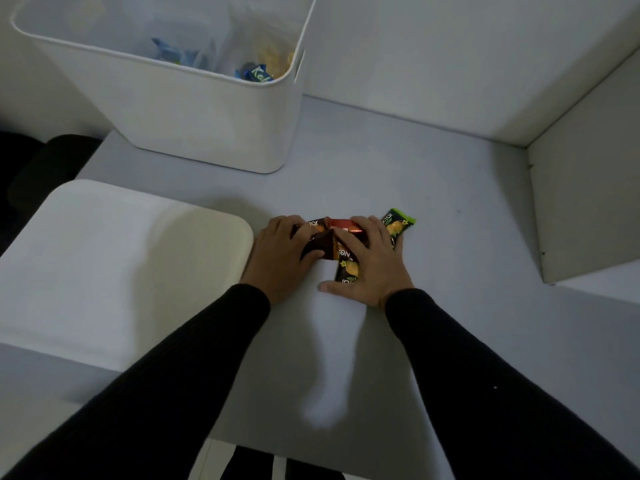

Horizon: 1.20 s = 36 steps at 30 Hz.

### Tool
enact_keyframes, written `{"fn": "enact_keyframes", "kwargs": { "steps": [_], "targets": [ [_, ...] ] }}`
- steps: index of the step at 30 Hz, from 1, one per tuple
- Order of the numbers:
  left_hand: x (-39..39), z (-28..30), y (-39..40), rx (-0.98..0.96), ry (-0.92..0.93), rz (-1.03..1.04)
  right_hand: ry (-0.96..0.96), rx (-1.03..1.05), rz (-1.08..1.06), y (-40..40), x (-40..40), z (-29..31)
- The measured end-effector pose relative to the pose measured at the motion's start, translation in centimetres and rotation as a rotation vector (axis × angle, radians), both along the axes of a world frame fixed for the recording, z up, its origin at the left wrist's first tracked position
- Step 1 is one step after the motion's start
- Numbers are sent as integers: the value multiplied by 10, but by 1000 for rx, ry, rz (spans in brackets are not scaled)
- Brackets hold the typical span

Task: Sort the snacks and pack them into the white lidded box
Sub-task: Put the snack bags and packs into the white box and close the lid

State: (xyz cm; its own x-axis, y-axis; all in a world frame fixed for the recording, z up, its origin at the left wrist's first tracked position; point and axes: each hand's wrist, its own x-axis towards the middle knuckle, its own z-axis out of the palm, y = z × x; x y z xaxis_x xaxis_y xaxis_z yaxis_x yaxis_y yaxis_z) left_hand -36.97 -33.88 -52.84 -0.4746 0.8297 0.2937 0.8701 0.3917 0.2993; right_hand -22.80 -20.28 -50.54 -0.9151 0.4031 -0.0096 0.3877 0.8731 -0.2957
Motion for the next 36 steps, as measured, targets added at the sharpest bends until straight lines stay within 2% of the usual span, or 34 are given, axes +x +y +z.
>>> {"fn": "enact_keyframes", "kwargs": {
  "steps": [3, 7, 10, 19, 26, 30, 36],
  "targets": [
    [4, -1, -3, 38, 45, 23, 165, 87, -70, -8, 2, -7],
    [10, 0, -7, 47, 45, 29, 280, 224, -159, -11, 5, -11],
    [18, 5, -11, 17, 57, 55, 360, 199, -147, -13, 6, -11],
    [36, 21, -21, 14, 168, 146, 344, 150, -163, -17, 16, -3],
    [42, 22, -26, 113, 97, 139, 401, 158, -189, -18, 17, 6],
    [48, 7, -40, 101, 94, 104, 397, 157, -176, -18, 19, 3],
    [53, 15, -38, 100, 99, 129, 401, 160, -187, -21, 18, 8]
  ]
}}
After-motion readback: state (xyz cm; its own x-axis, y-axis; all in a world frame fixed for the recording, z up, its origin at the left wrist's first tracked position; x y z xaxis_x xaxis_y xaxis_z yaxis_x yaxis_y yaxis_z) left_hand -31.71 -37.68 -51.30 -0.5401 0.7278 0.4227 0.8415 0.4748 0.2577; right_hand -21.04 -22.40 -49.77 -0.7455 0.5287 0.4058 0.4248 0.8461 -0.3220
